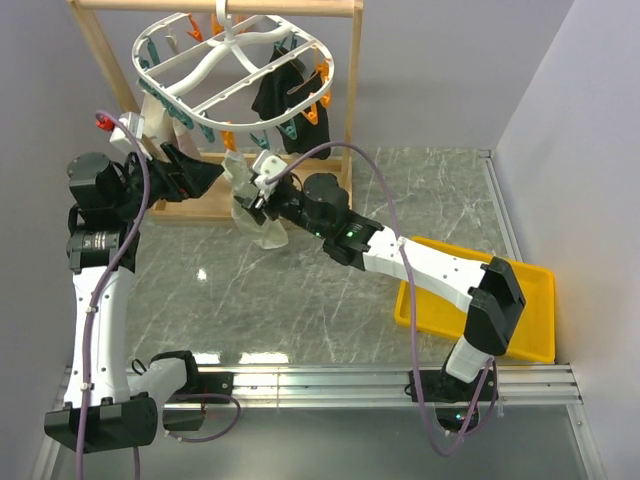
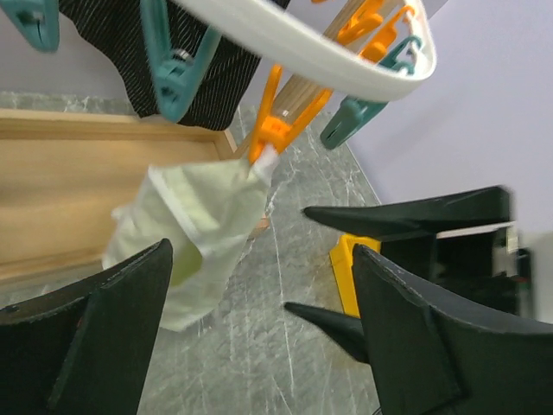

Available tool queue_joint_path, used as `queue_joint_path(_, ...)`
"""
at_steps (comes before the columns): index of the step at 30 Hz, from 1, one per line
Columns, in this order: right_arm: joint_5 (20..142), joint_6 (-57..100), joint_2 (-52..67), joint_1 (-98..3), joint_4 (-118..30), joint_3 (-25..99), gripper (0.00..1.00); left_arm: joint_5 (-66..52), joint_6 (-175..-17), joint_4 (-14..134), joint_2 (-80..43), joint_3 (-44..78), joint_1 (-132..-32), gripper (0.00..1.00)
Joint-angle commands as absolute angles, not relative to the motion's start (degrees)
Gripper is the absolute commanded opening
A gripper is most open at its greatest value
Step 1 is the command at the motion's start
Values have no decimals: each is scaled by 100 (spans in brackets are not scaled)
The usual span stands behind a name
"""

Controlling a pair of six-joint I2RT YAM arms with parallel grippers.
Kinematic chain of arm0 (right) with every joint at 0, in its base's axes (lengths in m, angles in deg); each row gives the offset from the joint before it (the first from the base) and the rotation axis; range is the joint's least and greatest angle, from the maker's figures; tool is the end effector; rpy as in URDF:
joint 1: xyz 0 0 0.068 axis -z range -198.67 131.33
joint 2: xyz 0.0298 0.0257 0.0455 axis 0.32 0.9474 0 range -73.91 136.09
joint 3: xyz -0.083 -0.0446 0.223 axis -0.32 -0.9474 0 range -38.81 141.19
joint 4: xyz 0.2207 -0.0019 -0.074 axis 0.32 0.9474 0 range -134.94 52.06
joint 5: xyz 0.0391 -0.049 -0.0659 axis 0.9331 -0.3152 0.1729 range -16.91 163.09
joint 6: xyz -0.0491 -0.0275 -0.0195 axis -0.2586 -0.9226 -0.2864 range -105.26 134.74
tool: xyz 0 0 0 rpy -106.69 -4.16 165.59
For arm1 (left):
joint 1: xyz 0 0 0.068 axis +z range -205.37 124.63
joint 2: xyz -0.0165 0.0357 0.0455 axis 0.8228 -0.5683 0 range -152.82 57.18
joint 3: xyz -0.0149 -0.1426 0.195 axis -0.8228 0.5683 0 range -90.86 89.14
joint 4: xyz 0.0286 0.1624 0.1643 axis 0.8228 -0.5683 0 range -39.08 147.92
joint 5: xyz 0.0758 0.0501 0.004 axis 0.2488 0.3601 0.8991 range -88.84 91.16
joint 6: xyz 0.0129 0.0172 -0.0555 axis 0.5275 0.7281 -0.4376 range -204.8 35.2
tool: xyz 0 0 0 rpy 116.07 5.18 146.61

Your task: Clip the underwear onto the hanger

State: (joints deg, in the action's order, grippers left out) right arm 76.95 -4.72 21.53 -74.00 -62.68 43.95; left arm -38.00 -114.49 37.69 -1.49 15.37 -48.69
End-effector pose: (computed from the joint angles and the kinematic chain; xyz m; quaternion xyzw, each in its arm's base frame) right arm 0.2144 0.3152 0.3665 -0.4296 0.5210 0.2487 0.6944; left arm 0.1997 -0.0044 0.4158 -0.0021 0.7312 -0.3692 0.5736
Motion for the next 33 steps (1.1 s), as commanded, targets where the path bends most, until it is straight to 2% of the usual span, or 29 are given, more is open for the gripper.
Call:
queue_joint_path(1, 7678, 6, 1548, -7351, -6147, 4328, 70, -3901, -11512, 3762, 75, 1820, -4833, 88)
queue_joint_path(10, 8126, 1069, 977, -6824, -5277, 3881, 70, -4085, -10740, 3665, 400, 2664, -4825, 76)
queue_joint_path(16, 8636, 2053, 748, -6113, -5214, 3178, 64, -4102, -10406, 4051, 628, 3464, -4842, 75)
queue_joint_path(21, 9136, 2713, 844, -5568, -5731, 2615, 59, -4287, -9879, 4579, 892, 4035, -4877, 72)
queue_joint_path(27, 9708, 3328, 1485, -5119, -6663, 2403, 56, -4217, -9219, 4561, 691, 4177, -5096, 72)
queue_joint_path(33, 10183, 4023, 2232, -4899, -7191, 2807, 56, -3682, -9253, 4991, 577, 4405, -5483, 79)
